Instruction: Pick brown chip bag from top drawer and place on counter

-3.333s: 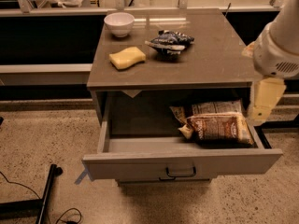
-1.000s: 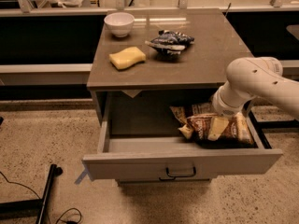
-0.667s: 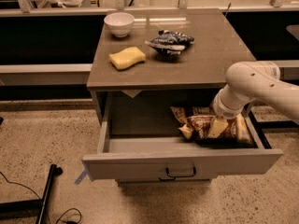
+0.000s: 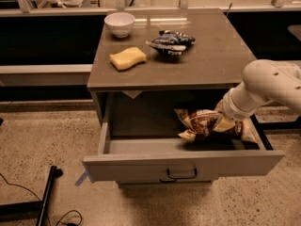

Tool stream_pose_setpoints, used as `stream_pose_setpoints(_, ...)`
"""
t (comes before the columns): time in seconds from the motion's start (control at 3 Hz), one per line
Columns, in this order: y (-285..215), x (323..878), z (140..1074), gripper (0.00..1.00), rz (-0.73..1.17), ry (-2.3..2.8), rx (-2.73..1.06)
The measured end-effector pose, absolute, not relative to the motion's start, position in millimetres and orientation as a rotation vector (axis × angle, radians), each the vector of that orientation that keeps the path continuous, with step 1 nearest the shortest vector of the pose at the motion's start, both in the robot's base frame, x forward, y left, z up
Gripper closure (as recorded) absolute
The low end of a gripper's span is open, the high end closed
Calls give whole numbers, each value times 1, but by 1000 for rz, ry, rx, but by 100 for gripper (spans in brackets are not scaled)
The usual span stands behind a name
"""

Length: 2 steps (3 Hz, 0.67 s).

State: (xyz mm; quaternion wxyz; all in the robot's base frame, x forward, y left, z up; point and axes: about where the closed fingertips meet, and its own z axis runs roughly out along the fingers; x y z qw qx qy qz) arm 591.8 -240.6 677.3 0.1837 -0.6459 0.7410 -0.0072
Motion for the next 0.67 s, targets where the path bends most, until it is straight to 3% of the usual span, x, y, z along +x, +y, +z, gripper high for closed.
stream_pose_setpoints(0.33, -234, 577, 737, 99, 50, 1951, -1765)
stream_pose_setpoints(0.67, -229, 562, 816, 100, 106, 1827, -1709)
